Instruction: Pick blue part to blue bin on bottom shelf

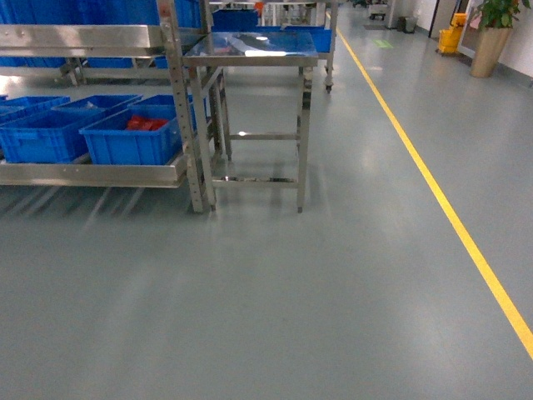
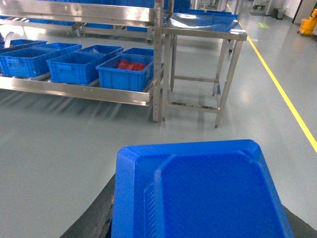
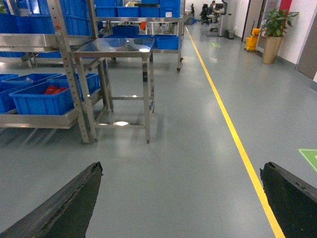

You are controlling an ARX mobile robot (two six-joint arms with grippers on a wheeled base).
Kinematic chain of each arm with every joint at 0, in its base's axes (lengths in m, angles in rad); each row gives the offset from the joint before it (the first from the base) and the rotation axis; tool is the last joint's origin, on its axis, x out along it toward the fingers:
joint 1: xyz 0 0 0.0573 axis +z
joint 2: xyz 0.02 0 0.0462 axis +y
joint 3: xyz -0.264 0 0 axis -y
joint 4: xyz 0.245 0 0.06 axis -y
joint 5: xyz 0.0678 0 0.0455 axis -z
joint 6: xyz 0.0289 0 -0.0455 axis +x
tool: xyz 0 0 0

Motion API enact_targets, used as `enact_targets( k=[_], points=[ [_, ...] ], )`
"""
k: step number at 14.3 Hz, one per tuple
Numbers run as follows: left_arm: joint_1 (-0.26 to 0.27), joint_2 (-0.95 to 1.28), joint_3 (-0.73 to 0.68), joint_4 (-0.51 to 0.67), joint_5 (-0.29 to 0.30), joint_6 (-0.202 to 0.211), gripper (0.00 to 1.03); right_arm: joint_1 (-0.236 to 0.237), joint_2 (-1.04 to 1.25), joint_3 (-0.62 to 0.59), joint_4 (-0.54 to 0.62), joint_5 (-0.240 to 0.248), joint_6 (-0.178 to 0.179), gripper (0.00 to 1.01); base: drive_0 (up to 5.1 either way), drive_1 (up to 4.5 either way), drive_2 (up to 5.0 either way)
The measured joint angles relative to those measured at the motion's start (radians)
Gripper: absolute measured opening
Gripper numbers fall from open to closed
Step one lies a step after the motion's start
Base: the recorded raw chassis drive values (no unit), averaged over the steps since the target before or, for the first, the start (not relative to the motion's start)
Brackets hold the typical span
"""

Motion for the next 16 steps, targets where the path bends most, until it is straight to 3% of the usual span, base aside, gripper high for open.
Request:
enact_targets(
  k=[16],
  points=[
    [0.001,0.000,0.000,0.002,0.002,0.000,0.44,0.000,0.000,0.000,-0.002,0.000,0.000,0.98,0.0,4.02,-4.0]
  ],
)
